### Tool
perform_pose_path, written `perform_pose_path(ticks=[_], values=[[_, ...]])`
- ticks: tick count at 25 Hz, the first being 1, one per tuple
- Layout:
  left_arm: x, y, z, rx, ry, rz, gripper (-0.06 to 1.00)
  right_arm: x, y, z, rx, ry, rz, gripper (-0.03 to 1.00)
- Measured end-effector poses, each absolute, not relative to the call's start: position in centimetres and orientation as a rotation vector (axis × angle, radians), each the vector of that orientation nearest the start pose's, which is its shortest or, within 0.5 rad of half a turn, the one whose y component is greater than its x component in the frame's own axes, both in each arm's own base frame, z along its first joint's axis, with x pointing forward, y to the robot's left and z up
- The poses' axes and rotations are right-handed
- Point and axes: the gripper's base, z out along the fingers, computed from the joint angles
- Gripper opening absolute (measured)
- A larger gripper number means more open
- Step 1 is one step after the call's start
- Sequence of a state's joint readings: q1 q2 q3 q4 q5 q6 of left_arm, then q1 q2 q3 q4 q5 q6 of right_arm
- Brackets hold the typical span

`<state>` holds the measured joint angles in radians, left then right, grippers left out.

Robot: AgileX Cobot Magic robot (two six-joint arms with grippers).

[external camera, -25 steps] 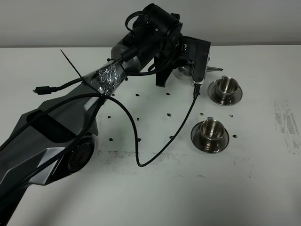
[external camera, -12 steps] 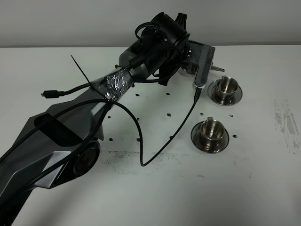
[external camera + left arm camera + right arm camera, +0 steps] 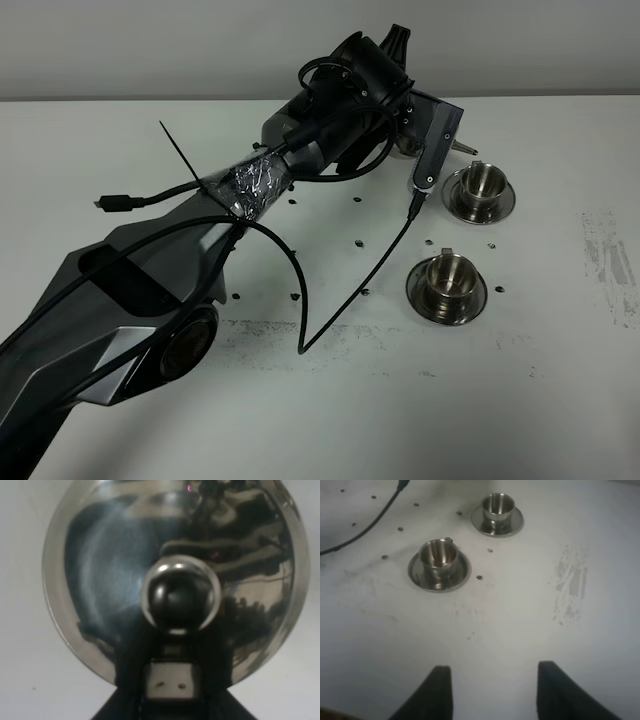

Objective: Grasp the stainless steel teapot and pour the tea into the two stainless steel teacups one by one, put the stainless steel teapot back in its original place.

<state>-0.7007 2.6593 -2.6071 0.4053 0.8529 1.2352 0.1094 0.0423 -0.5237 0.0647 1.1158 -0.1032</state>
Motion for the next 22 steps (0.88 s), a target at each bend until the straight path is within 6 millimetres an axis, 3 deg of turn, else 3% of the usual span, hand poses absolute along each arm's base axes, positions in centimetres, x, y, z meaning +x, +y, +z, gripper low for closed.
perform_pose_path(ticks=[7,22], values=[[45.98,-35.78,18.08,2.157,1.141,0.765,0.19,-0.40,0.48,27.98,-0.229,2.105,0.080,0.39],[46.32,-35.81,18.47,2.147,1.072,0.837,0.19,-0.40,0.47,27.98,-0.229,2.105,0.079,0.39]])
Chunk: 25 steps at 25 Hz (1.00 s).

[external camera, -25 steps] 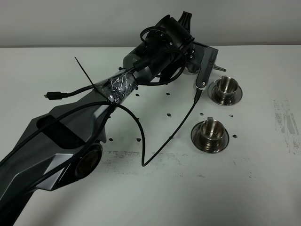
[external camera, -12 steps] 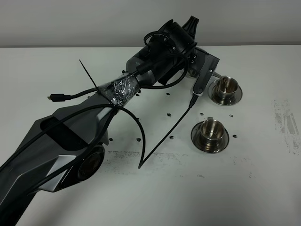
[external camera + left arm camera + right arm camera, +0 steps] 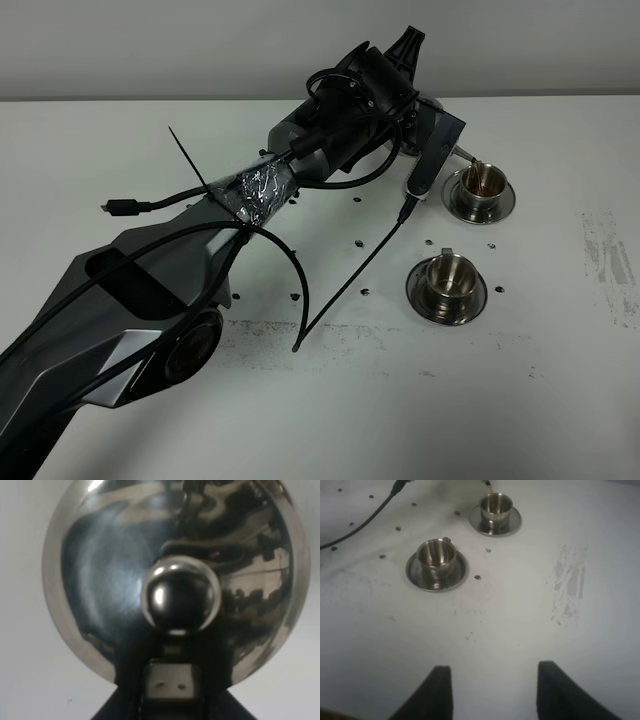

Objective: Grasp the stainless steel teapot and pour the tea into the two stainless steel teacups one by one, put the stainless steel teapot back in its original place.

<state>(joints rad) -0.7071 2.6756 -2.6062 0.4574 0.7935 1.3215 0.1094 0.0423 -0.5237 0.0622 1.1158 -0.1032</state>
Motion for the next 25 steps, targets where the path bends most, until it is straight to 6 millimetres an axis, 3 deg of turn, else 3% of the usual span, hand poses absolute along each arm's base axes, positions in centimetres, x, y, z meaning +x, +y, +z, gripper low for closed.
perform_pose_path(ticks=[25], values=[[46.22,-36.70,19.00,2.160,0.894,0.909,0.19,-0.40,0.47,27.98,-0.229,2.105,0.079,0.39]])
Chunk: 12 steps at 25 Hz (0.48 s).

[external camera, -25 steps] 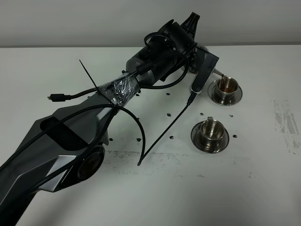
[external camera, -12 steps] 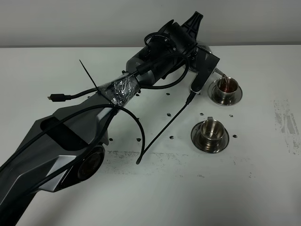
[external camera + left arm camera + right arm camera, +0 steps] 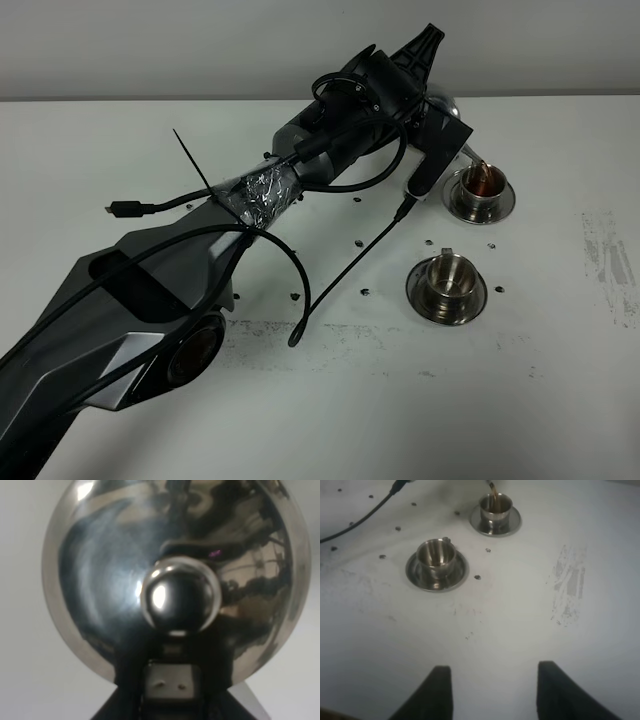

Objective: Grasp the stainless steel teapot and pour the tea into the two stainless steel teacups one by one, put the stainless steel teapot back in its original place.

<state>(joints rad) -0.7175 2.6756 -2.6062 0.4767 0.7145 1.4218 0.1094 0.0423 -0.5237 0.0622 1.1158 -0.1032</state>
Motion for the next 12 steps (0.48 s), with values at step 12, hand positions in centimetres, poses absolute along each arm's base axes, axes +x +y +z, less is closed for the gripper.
perform_pose_path(ticks=[12], values=[[46.36,-36.69,19.19,2.159,0.856,0.949,0.19,-0.40,0.46,27.98,-0.229,2.105,0.078,0.39]])
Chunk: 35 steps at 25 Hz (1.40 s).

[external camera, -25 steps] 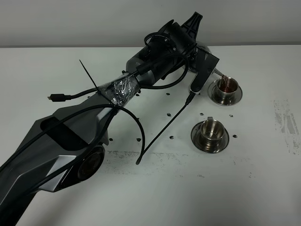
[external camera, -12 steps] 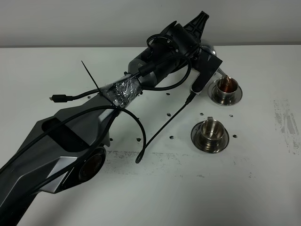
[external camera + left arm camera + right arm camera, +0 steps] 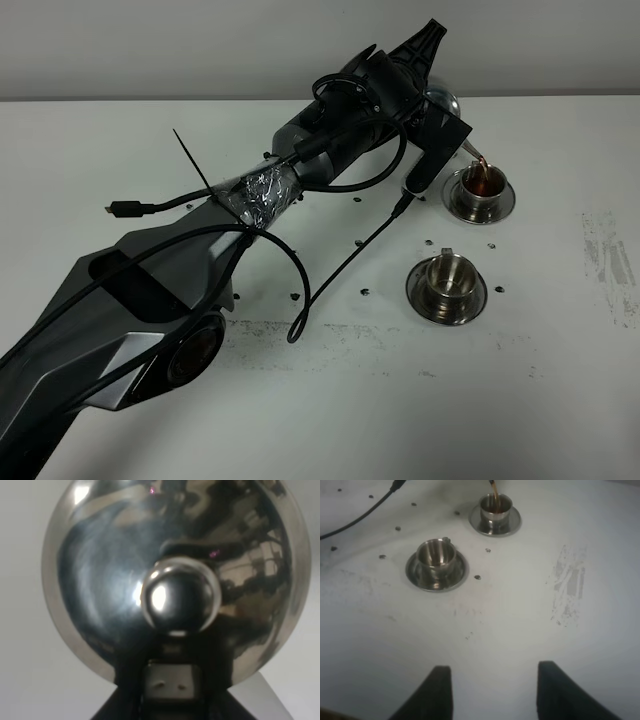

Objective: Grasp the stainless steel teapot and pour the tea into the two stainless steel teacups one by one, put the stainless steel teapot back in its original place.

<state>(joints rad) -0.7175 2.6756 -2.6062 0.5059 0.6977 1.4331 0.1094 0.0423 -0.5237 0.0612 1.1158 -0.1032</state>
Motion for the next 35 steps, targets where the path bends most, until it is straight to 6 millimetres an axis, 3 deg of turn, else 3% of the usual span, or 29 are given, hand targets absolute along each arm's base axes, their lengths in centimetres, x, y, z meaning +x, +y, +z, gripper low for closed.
perform_pose_path(ticks=[35], values=[[46.59,-36.71,19.19,2.154,0.800,1.009,0.19,-0.40,0.46,27.98,-0.229,2.105,0.078,0.39]])
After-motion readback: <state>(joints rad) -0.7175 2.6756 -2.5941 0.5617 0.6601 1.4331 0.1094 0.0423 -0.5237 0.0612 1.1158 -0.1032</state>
